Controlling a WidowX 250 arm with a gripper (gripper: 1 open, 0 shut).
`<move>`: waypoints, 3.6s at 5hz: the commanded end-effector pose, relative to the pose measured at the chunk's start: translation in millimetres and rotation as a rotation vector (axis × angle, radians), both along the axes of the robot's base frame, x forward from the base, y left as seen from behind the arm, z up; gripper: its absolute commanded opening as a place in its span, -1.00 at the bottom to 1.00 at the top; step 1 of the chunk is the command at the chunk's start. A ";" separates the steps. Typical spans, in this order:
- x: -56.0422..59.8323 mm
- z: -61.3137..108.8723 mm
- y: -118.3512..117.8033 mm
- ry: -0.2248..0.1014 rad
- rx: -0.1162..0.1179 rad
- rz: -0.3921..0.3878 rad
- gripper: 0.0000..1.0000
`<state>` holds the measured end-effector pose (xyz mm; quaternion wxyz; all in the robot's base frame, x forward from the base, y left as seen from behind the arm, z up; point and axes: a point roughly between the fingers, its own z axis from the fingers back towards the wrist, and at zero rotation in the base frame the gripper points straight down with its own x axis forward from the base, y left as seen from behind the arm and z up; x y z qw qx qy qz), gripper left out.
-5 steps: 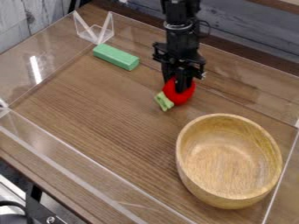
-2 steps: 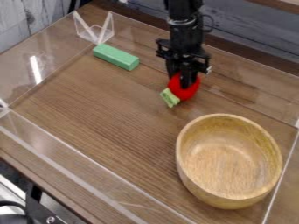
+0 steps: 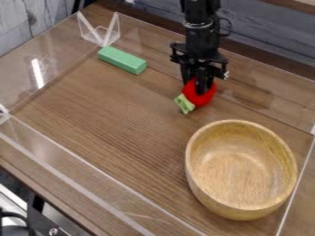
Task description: Move the red object to the right side of the table
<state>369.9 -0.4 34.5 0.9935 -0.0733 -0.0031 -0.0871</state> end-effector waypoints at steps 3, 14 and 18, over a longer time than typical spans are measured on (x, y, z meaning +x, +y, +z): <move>-1.1 -7.3 -11.3 -0.037 0.013 -0.018 -1.00; -9.5 -28.3 -41.1 0.012 0.030 -0.032 -1.00; -12.9 -21.1 -43.0 0.017 0.020 -0.024 1.00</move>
